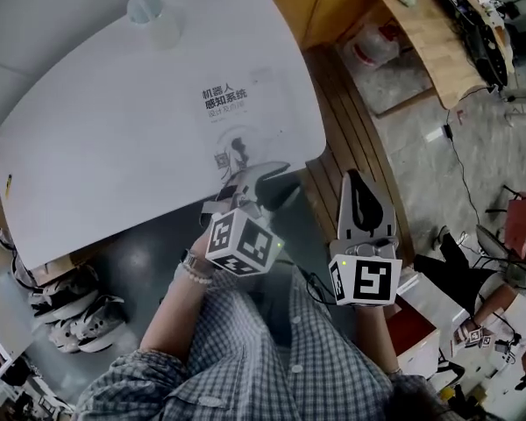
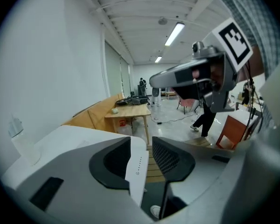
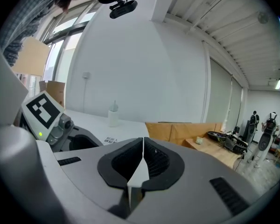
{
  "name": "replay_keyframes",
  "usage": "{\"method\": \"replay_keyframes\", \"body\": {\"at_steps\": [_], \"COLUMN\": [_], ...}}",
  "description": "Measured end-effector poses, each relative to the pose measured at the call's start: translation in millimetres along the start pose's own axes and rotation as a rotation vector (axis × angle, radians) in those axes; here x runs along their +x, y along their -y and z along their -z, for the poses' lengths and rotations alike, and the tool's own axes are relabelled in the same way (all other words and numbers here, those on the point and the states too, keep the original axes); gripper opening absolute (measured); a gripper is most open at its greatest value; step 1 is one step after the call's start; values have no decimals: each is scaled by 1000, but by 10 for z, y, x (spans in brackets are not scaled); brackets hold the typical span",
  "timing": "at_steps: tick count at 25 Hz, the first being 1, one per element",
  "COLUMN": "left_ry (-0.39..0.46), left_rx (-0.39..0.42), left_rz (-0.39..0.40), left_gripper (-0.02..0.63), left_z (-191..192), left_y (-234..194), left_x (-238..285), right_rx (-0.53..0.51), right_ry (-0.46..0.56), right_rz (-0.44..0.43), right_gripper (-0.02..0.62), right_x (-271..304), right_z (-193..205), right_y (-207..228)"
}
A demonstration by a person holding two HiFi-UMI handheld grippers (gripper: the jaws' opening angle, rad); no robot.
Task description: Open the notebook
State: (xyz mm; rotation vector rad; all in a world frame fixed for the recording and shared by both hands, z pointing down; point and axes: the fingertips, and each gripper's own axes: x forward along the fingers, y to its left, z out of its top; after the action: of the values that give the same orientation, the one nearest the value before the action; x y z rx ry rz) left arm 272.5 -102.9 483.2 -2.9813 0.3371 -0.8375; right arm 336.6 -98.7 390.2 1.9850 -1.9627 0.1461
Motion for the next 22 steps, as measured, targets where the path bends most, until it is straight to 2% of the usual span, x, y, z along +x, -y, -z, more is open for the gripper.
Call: {"method": "replay_keyframes", "body": {"at_steps": [10,12,17,22], "left_ry": [-176,-202,-261,-302], "left_rx": [77,95,81,134], "left_rz": [15,9,-17,-29], "left_gripper": [132,132,132,132], "left_z": [406,456,602,670], "left_y": [65,65,24,52], "left_x": [495,559,666,733], "right_rx": [-12,-11,-10,-8], "right_ry": [-40,-45,-50,-64], "right_rz": [7,9,14,20], "right_gripper": [23,23,23,23], "right_x": [-95,-109,-110,-130], "right_z": [55,71,105,156], "right_y": [35,46,76,126]}}
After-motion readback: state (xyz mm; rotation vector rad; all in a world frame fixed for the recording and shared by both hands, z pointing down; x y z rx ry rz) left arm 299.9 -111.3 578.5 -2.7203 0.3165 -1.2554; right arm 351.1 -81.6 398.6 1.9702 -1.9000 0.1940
